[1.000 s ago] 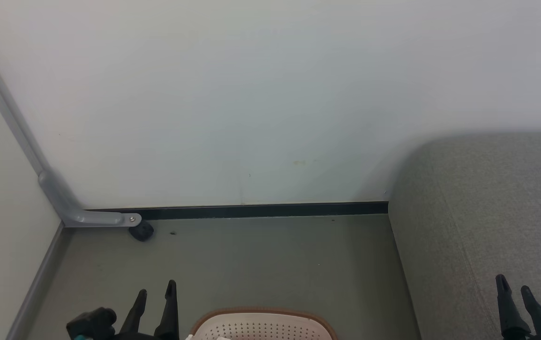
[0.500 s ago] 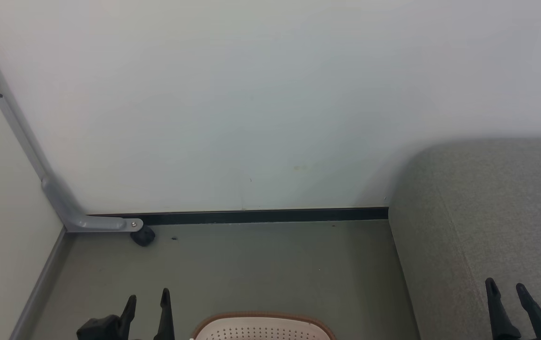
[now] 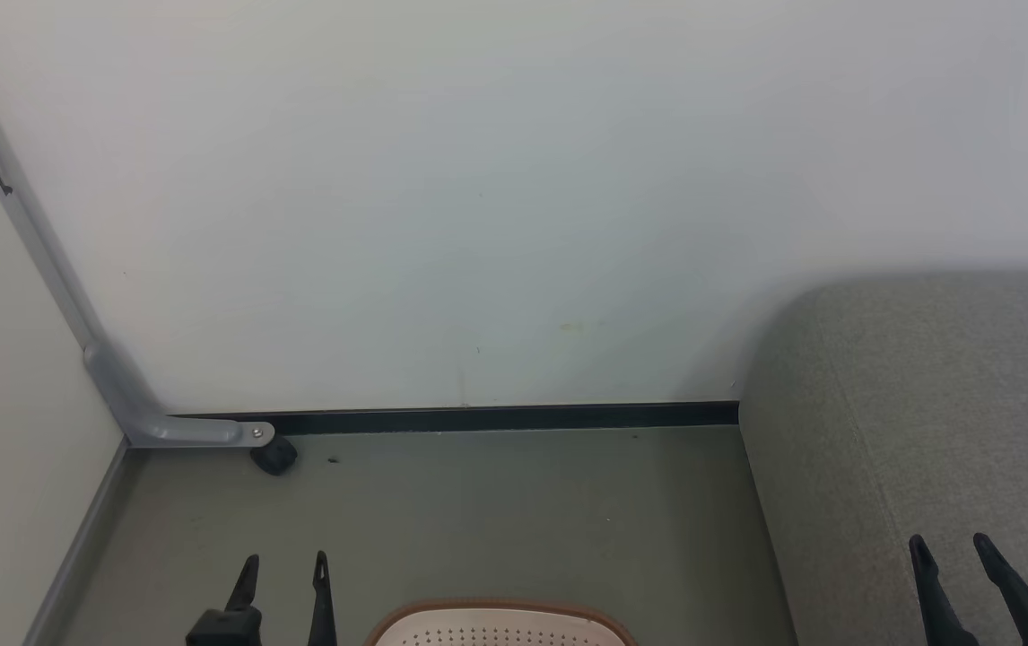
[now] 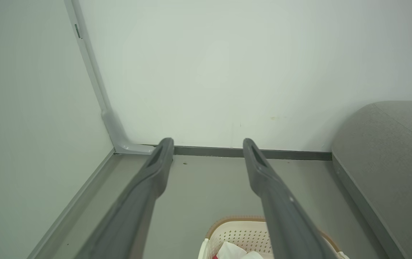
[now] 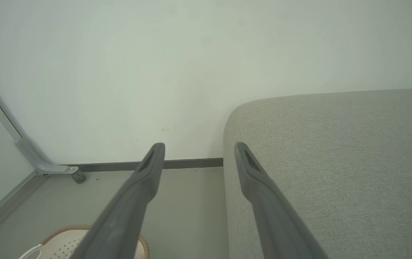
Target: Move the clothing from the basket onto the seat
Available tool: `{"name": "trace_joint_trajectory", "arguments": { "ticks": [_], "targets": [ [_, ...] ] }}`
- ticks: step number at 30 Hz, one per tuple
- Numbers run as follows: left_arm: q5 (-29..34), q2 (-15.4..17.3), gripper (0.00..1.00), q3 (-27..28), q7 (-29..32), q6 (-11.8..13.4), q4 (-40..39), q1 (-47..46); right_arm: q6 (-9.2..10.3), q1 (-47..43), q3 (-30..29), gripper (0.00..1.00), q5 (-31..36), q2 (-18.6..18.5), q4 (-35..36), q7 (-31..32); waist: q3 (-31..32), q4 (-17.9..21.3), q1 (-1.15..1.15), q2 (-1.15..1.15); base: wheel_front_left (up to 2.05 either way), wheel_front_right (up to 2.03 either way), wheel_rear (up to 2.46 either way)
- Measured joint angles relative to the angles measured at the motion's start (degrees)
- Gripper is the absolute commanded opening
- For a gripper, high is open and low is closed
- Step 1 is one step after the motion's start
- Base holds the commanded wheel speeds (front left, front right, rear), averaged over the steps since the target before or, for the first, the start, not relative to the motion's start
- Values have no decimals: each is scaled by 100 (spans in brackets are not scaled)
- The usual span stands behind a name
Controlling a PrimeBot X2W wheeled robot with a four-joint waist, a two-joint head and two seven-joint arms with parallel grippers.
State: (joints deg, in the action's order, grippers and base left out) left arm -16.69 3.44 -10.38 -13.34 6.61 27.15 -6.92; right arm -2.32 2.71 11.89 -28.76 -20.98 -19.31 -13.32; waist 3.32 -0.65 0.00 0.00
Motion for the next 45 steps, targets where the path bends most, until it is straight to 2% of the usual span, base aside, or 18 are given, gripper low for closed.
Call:
{"name": "trace_joint_trajectory", "arguments": {
  "ticks": [7,22,40,45],
  "targets": [
    [323,-26,100,-210,-94,49,-5,-1,38,-13,19,100,210,-54,-1,-91,7,4,0,0,0,0,0],
    [324,-48,100,55,-94,49,92,-1,38,-91,-89,100,233,-42,21,-93,-3,8,0,0,0,0,0],
    [324,-77,100,66,-94,51,209,-1,30,-92,-220,100,310,-32,169,-94,-54,11,0,0,0,0,0],
    [194,-78,100,-123,-94,51,263,-1,21,-90,-266,100,322,-37,330,-96,-162,21,0,0,0,0,0]
  ]
}}
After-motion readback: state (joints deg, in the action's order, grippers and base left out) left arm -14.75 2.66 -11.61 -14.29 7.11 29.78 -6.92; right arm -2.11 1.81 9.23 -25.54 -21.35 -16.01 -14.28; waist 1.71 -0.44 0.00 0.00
